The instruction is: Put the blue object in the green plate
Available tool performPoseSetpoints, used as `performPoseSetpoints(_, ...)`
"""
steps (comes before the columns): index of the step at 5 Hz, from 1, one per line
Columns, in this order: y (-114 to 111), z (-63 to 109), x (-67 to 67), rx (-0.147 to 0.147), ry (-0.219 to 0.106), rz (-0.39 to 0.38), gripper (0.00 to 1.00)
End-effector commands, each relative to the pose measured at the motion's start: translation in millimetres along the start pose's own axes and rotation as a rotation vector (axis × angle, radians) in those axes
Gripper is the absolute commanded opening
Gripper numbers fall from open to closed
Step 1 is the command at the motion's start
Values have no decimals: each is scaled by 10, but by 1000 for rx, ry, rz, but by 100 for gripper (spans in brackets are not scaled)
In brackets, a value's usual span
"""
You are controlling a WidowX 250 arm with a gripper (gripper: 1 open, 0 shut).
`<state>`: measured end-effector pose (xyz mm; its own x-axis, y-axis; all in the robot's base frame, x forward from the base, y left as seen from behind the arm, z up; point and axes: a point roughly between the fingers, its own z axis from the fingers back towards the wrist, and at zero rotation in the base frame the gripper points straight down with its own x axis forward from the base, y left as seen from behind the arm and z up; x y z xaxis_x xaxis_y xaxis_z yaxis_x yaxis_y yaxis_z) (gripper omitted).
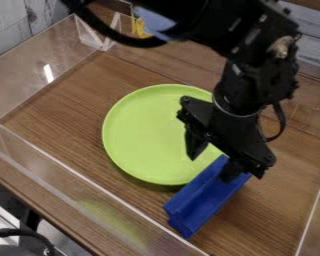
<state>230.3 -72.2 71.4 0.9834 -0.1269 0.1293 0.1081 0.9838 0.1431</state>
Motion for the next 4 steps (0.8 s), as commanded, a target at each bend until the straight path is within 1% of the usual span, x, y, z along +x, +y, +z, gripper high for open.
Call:
performPoseSetpoints(1, -5, 62, 38, -13, -55, 3, 100)
performPoseSetpoints(3, -30, -68, 4, -25, -58, 18, 100)
performPoseSetpoints(4, -37, -114, 1, -29, -60, 24, 0)
